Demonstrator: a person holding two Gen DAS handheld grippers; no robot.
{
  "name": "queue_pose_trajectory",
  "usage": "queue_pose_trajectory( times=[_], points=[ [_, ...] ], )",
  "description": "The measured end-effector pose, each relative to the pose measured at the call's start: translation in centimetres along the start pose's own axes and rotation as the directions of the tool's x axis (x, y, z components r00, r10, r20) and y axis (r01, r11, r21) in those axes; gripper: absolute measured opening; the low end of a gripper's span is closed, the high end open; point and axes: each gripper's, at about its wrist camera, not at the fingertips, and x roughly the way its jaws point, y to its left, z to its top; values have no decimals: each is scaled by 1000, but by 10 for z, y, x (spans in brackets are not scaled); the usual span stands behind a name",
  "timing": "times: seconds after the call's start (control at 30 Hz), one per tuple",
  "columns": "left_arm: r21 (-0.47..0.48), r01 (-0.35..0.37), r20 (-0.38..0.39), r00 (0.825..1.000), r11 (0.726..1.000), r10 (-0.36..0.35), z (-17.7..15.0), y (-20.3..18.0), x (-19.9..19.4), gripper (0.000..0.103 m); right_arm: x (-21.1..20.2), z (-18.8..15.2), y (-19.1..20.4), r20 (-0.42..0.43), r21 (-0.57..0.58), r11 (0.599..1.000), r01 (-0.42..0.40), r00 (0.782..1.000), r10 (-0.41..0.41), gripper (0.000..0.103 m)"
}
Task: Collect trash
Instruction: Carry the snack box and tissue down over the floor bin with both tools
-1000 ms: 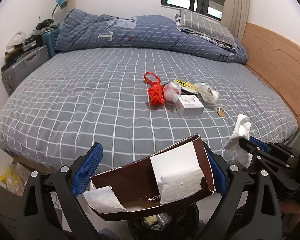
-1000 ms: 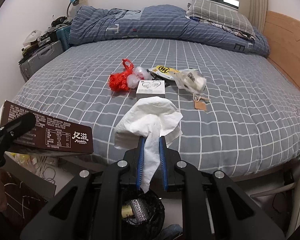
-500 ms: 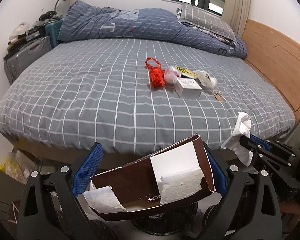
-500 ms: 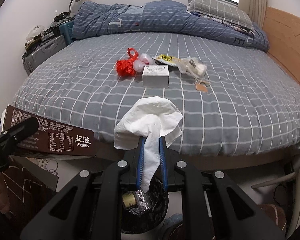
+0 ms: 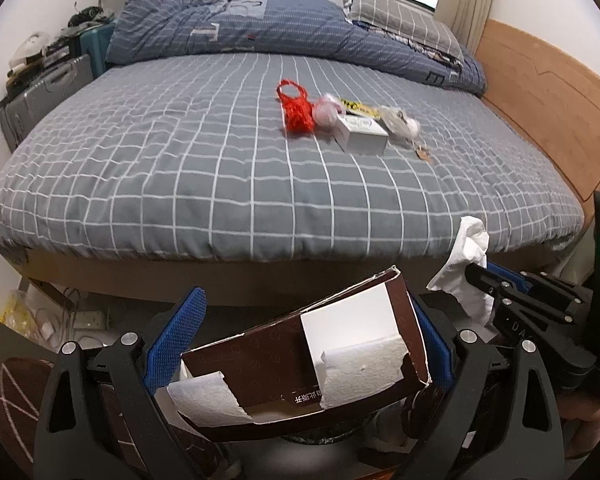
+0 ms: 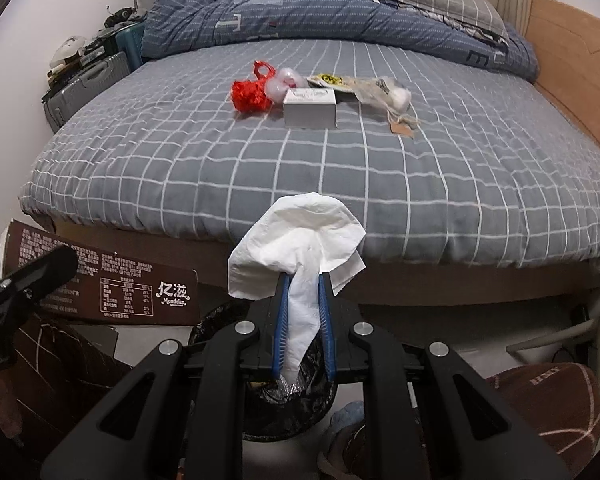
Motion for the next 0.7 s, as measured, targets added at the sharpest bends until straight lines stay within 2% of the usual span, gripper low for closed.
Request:
queue_pose_trajectory(
  times=[0.23,0.4,0.7],
  points=[
    [6,8,-52,999,1000,-7,-13,-6,35,92,30,-16,-17,-80,36,999,19,997,-16,14],
    [35,10,-100,995,999,-7,-19,-16,62,92,47,-19,-28,-110,51,997,58,993,-52,14],
    [30,-8,-143,990,1000,12,-23,-16,96,92,63,-18,-30,-135,33,996,87,987,-82,14]
  ],
)
